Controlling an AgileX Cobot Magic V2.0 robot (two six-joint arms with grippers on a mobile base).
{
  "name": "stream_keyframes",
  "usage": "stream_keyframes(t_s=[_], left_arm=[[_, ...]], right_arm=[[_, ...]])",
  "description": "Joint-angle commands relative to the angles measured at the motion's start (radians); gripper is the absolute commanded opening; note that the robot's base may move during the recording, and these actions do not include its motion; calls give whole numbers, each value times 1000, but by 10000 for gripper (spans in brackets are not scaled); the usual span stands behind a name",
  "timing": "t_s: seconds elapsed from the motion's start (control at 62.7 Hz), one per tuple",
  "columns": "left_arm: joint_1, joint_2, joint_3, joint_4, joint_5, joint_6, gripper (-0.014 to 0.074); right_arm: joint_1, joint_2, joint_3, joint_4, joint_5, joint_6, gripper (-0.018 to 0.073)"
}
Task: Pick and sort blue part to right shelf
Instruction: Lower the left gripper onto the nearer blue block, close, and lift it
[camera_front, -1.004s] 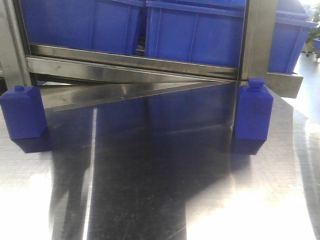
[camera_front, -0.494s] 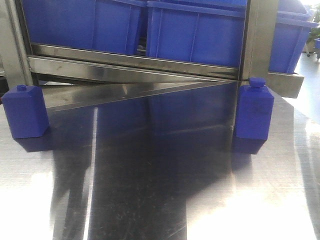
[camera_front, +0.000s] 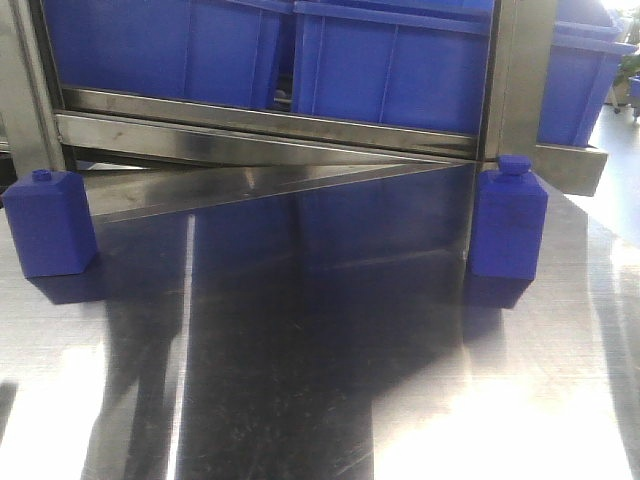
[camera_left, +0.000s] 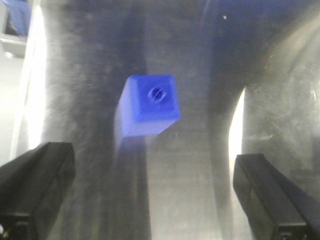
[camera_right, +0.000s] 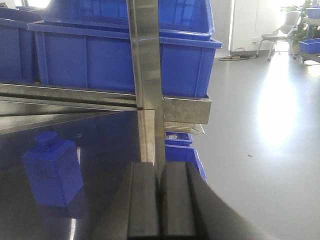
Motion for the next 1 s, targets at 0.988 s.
stream_keyframes(t_s=[0.988], left_arm=[[-83, 557, -332, 100, 104, -194, 582]], right_arm=[[-5, -20, -23, 0, -87, -5, 84]])
